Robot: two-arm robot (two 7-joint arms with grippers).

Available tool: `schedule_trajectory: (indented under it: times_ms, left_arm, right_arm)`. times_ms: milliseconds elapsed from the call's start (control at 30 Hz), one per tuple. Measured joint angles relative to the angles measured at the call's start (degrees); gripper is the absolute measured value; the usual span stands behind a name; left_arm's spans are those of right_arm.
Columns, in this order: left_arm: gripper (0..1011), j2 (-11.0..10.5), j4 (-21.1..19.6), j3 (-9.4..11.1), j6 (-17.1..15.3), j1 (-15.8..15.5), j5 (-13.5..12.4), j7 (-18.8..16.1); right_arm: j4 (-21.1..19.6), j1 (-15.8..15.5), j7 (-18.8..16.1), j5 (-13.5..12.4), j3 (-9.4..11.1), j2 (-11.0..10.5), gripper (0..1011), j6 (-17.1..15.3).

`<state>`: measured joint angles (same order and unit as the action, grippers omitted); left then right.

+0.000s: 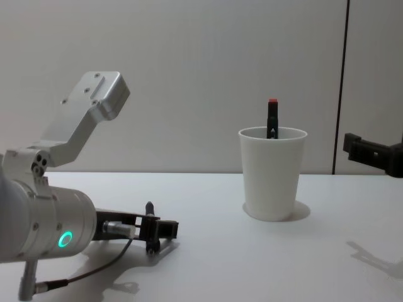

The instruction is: Place the pen into the pen holder.

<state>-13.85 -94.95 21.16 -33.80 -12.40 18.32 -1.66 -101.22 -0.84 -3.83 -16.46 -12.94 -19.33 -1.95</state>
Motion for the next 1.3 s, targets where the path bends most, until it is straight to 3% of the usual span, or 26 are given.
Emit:
schedule_trajectory:
  times_ms: [667,800,1133,1300]
  left_arm:
    - [197,0.21,0.11,-0.15,0.09,0.09,0.02,-0.12]
    - [147,0.25,0.11,-0.19,0.11,0.09,0.01,-0.13]
    - [146,0.31,0.11,-0.26,0.27,0.16,0.0,-0.12]
    - [147,0.54,0.22,-0.61,2.25,0.58,-0.06,-0.04]
  right_arm:
    - [0.0,0.0,0.0,0.0,0.0,0.0,1001,0.0]
    - [0.0,0.0,0.0,0.0,0.0,0.0,1001,0.0]
    - [0.0,0.0,0.0,0.0,0.0,0.0,1001,0.0]
    - [0.0,0.0,0.0,0.0,0.0,0.0,1001,0.0]
